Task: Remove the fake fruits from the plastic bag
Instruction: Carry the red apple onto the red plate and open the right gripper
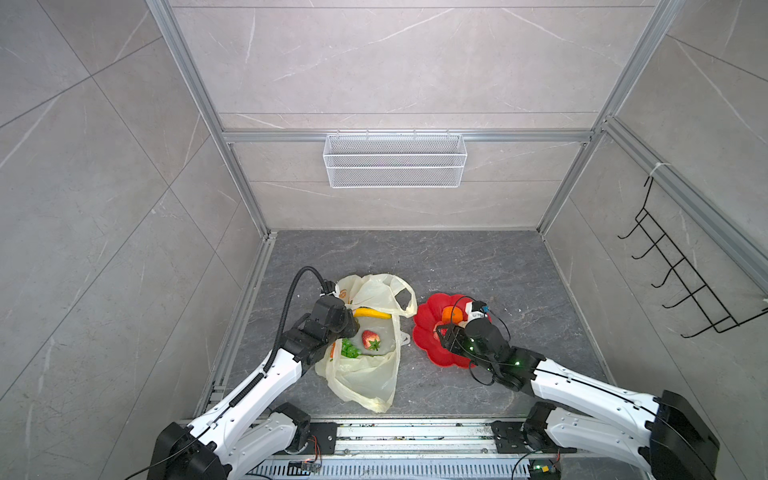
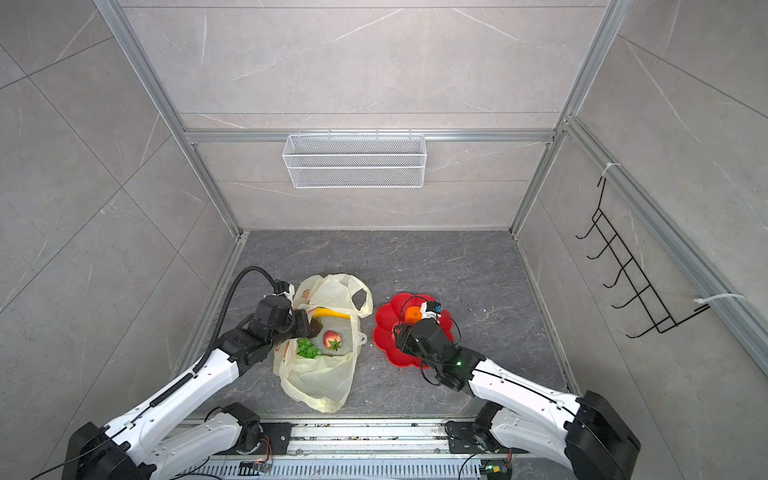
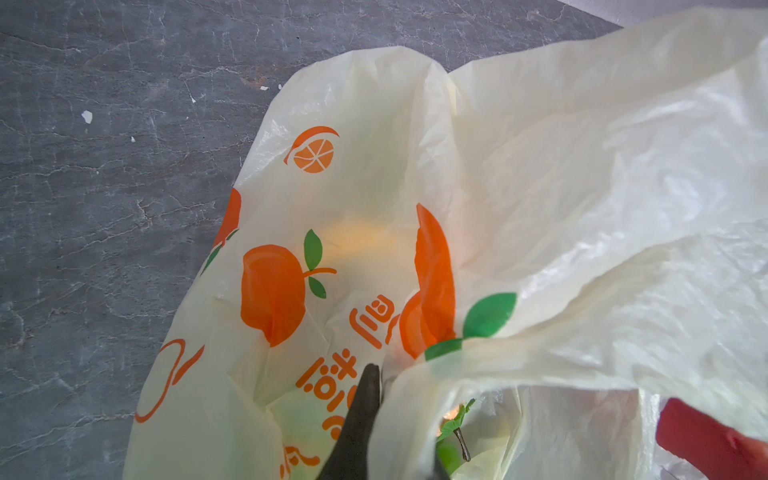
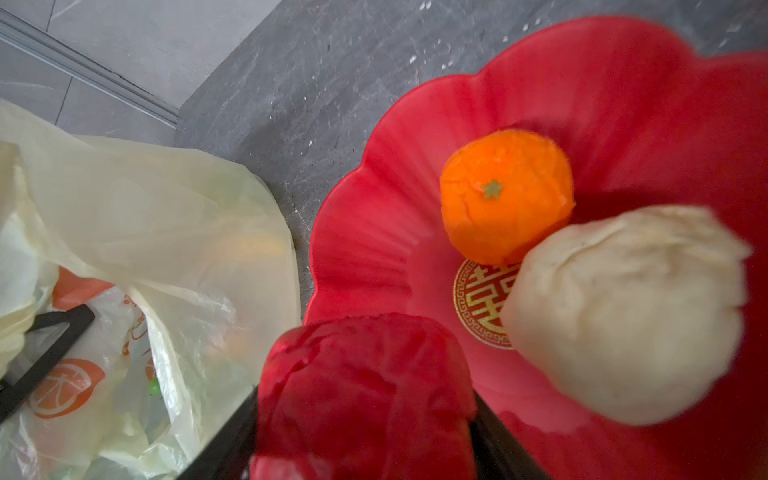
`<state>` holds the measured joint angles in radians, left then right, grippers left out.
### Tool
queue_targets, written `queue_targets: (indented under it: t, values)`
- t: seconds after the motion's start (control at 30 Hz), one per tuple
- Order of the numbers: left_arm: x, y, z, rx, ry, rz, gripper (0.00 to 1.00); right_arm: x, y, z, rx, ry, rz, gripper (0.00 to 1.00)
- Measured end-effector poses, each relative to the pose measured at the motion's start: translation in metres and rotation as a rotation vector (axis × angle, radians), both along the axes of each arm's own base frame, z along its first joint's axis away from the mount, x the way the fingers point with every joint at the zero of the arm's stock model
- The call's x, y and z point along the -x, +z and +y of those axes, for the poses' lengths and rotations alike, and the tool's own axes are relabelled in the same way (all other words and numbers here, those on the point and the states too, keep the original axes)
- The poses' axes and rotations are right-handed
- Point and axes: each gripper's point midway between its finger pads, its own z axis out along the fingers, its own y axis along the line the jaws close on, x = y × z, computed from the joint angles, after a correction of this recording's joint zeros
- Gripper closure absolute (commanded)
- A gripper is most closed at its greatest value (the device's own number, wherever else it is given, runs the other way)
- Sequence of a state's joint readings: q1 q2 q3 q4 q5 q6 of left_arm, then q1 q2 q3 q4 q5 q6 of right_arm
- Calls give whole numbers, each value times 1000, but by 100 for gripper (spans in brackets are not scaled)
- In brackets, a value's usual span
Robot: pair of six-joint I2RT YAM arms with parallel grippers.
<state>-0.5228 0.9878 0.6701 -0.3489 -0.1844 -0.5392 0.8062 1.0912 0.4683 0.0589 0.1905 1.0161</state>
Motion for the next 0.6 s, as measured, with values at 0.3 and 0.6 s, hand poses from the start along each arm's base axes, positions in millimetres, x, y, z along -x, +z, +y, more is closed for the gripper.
queue_targets:
  t: [0.3,0.6]
  values:
    - [4,7,2,14,4,-14,90,-26,-20,22,-197,-144,41,44]
    - [9,4,5,15,5,-17,90,-45,-24,30,-295,-211,5,43]
